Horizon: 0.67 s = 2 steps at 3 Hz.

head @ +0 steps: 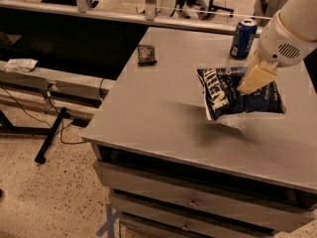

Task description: Move blue chip bag near rxbar chocolate

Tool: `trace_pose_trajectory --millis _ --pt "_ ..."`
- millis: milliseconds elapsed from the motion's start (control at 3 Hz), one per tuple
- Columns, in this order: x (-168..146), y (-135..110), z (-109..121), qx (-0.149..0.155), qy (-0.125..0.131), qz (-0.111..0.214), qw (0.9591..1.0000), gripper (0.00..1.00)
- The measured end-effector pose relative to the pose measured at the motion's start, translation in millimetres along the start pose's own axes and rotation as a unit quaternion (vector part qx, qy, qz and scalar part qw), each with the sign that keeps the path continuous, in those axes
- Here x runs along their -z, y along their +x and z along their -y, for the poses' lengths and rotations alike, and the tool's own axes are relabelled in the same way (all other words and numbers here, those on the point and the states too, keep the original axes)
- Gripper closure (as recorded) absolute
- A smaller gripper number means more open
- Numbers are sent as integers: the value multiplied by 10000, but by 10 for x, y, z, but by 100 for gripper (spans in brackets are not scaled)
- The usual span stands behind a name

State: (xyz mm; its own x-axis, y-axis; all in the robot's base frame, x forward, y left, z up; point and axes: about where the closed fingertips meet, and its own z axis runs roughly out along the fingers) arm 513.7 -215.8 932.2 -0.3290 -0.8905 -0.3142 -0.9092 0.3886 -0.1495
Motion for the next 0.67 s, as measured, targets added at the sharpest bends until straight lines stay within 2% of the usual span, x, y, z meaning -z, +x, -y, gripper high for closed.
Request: trace_pose_trajectory --millis 333,667 --pt "-160 -136 76 -121 49 228 9997 100" --pt "-353 -483 448 -519 225 566 9968 100"
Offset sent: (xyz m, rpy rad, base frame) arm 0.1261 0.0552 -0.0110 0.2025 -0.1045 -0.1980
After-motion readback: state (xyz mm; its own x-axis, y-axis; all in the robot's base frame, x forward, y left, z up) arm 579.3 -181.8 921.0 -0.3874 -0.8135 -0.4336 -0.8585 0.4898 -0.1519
